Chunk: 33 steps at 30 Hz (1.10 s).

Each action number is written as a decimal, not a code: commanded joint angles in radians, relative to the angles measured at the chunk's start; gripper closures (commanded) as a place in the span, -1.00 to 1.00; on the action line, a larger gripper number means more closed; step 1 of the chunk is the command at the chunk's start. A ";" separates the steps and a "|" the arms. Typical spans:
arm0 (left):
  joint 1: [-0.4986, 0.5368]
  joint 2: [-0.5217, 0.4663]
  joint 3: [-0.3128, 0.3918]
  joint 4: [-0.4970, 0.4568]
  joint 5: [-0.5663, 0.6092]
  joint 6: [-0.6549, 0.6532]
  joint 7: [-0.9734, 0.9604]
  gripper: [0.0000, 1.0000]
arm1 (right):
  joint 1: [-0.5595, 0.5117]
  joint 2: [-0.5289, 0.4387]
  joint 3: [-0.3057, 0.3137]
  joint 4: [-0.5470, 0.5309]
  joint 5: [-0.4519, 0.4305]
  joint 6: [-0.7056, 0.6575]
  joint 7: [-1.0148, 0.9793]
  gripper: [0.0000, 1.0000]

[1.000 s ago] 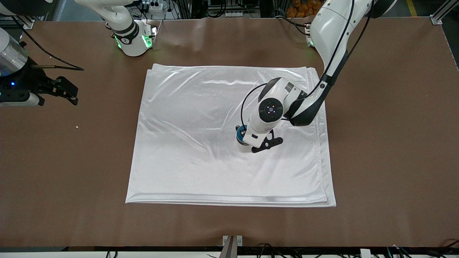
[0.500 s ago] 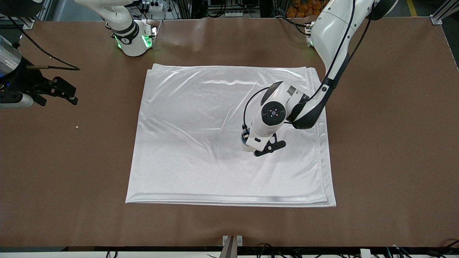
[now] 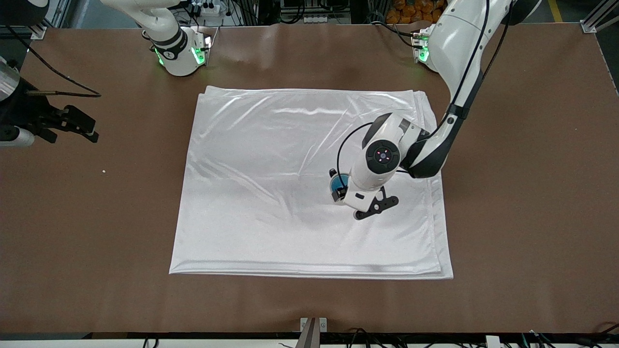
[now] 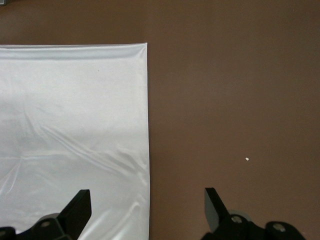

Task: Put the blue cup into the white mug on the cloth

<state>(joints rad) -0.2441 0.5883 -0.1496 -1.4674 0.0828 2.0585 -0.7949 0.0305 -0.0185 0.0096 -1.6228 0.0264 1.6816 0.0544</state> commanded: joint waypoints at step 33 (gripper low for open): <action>0.358 -0.263 -0.001 -0.033 0.018 -0.230 0.781 -1.00 | -0.003 0.000 0.001 0.001 0.030 -0.013 -0.013 -1.00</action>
<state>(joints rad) 0.1198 0.3904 -0.1487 -1.4685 0.0926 1.8534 -0.0187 0.0307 -0.0179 0.0104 -1.6221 0.0355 1.6752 0.0541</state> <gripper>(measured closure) 0.000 0.000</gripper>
